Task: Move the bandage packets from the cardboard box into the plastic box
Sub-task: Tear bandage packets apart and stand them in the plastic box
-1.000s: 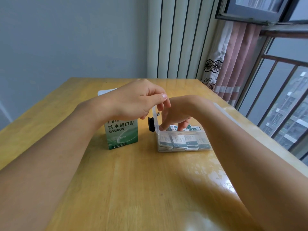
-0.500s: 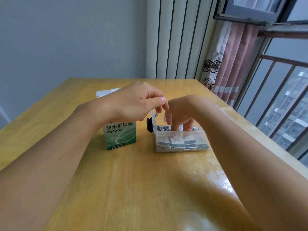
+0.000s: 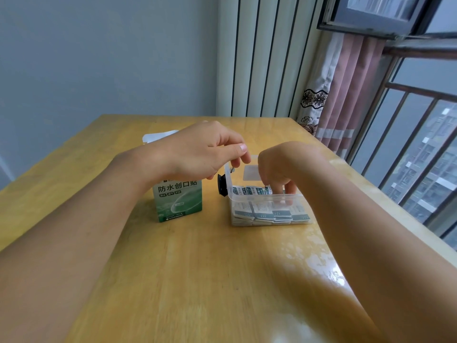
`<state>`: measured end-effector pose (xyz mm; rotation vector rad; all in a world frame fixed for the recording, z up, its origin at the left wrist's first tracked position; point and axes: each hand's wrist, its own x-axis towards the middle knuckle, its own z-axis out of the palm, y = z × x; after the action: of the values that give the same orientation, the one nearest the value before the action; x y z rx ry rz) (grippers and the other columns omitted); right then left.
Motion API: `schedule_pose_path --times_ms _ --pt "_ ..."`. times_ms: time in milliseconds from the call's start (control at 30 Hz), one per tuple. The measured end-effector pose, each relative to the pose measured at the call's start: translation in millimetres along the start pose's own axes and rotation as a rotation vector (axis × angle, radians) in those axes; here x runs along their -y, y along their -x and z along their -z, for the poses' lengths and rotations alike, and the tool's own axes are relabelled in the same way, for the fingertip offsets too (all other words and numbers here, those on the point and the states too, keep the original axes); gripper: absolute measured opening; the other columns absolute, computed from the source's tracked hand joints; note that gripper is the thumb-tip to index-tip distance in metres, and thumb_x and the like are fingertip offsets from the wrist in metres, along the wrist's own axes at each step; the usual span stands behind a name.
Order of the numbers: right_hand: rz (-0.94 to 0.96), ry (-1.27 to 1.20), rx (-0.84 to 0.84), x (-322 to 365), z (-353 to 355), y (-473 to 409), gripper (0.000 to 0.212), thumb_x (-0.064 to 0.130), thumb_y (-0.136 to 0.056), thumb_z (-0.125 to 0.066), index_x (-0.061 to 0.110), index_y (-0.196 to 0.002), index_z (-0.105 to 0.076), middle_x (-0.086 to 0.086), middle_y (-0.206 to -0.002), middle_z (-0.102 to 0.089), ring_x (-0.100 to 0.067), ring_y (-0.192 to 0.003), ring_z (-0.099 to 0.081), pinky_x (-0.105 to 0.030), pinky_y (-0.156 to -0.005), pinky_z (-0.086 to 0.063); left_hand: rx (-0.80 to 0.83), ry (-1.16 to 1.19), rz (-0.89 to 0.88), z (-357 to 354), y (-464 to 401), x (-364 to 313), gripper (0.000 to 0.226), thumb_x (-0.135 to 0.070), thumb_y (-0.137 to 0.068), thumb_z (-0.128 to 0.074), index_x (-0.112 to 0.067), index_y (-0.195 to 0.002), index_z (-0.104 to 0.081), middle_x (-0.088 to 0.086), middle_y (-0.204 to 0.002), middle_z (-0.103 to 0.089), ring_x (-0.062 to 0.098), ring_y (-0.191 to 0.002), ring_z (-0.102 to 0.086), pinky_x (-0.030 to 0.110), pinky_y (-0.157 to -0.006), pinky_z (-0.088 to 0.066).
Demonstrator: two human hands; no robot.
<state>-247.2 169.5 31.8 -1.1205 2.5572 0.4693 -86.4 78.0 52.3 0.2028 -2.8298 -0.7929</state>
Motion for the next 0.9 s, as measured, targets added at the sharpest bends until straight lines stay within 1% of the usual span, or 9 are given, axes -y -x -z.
schedule_pose_path --times_ms 167,333,467,633,667,733,800,867,900 --pt "-0.022 -0.009 -0.040 2.3 -2.7 2.2 0.046 0.004 -0.082 -0.076 0.006 -0.126 -0.061 -0.007 -0.079 -0.060 -0.031 -0.094 -0.071 -0.044 -0.091 -0.058 0.002 -0.012 -0.004 0.2 -0.2 -0.1 0.032 -0.035 -0.106 -0.043 -0.030 -0.103 -0.073 -0.011 -0.095 -0.071 0.003 -0.050 -0.055 0.042 -0.077 -0.059" --pt "-0.013 -0.046 -0.022 0.6 -2.0 -1.1 0.043 0.003 -0.079 -0.078 0.008 -0.119 -0.065 -0.007 -0.086 -0.075 -0.024 -0.077 -0.075 -0.042 -0.088 -0.059 0.000 -0.015 -0.009 1.1 0.0 0.3 0.031 -0.035 -0.106 -0.043 -0.030 -0.102 -0.073 -0.011 -0.094 -0.071 0.002 -0.051 -0.055 0.041 -0.077 -0.059" --pt "-0.008 -0.056 -0.006 -0.7 -1.4 -2.5 0.045 0.003 -0.077 -0.080 0.011 -0.118 -0.065 -0.006 -0.085 -0.077 -0.021 -0.069 -0.075 -0.044 -0.087 -0.059 0.004 -0.009 -0.005 0.2 -0.7 -0.5 0.031 -0.035 -0.106 -0.042 -0.029 -0.104 -0.073 -0.011 -0.095 -0.071 0.003 -0.050 -0.054 0.040 -0.077 -0.058" --pt "0.079 -0.148 -0.014 -4.0 11.9 19.0 0.041 0.010 -0.079 -0.082 0.009 -0.117 -0.065 -0.010 -0.090 -0.076 -0.023 -0.066 -0.076 -0.042 -0.077 -0.063 -0.019 -0.024 -0.003 10.4 1.5 2.8 0.030 -0.037 -0.105 -0.044 -0.032 -0.102 -0.073 -0.014 -0.089 -0.070 0.003 -0.052 -0.054 0.027 -0.066 -0.052" --pt "0.152 -0.215 -0.056 -3.6 16.1 25.7 0.035 0.011 -0.082 -0.080 0.009 -0.114 -0.067 -0.009 -0.092 -0.075 -0.021 -0.067 -0.076 -0.037 -0.070 -0.064 -0.051 -0.020 0.005 15.7 1.9 5.9 0.027 -0.036 -0.104 -0.047 -0.032 -0.100 -0.073 -0.014 -0.088 -0.070 0.001 -0.052 -0.054 0.020 -0.061 -0.047" --pt "0.363 -0.336 -0.287 3.7 25.2 36.1 0.018 0.013 -0.089 -0.073 0.014 -0.106 -0.071 -0.002 -0.091 -0.075 -0.011 -0.066 -0.074 -0.024 -0.057 -0.060 -0.183 -0.035 0.045 30.2 2.8 17.8 0.020 -0.033 -0.100 -0.055 -0.029 -0.095 -0.074 -0.010 -0.084 -0.070 -0.005 -0.051 -0.053 0.011 -0.054 -0.039" --pt "0.555 -0.432 -0.556 21.0 28.2 40.0 0.015 0.016 -0.094 -0.066 0.021 -0.106 -0.072 0.010 -0.090 -0.073 -0.006 -0.070 -0.070 -0.014 -0.057 -0.054 -0.337 -0.125 0.113 46.7 4.8 35.1 0.012 -0.028 -0.094 -0.064 -0.023 -0.090 -0.074 -0.006 -0.081 -0.070 -0.007 -0.053 -0.054 0.008 -0.051 -0.037" --pt "0.660 -0.424 -0.654 39.2 22.0 35.1 0.023 0.019 -0.097 -0.059 0.024 -0.117 -0.070 0.013 -0.104 -0.071 -0.007 -0.082 -0.065 -0.007 -0.065 -0.043 -0.359 -0.233 0.264 58.4 7.9 54.8 0.011 -0.033 -0.089 -0.068 -0.023 -0.092 -0.071 -0.003 -0.088 -0.070 -0.001 -0.070 -0.060 0.018 -0.064 -0.047" --pt "0.680 -0.392 -0.650 47.8 17.5 30.0 0.025 0.020 -0.099 -0.057 0.024 -0.120 -0.069 0.011 -0.112 -0.069 -0.006 -0.085 -0.060 -0.006 -0.066 -0.037 -0.298 -0.298 0.383 62.2 10.7 64.0 0.019 -0.040 -0.088 -0.069 -0.025 -0.099 -0.068 -0.003 -0.095 -0.070 0.009 -0.082 -0.063 0.026 -0.073 -0.050"
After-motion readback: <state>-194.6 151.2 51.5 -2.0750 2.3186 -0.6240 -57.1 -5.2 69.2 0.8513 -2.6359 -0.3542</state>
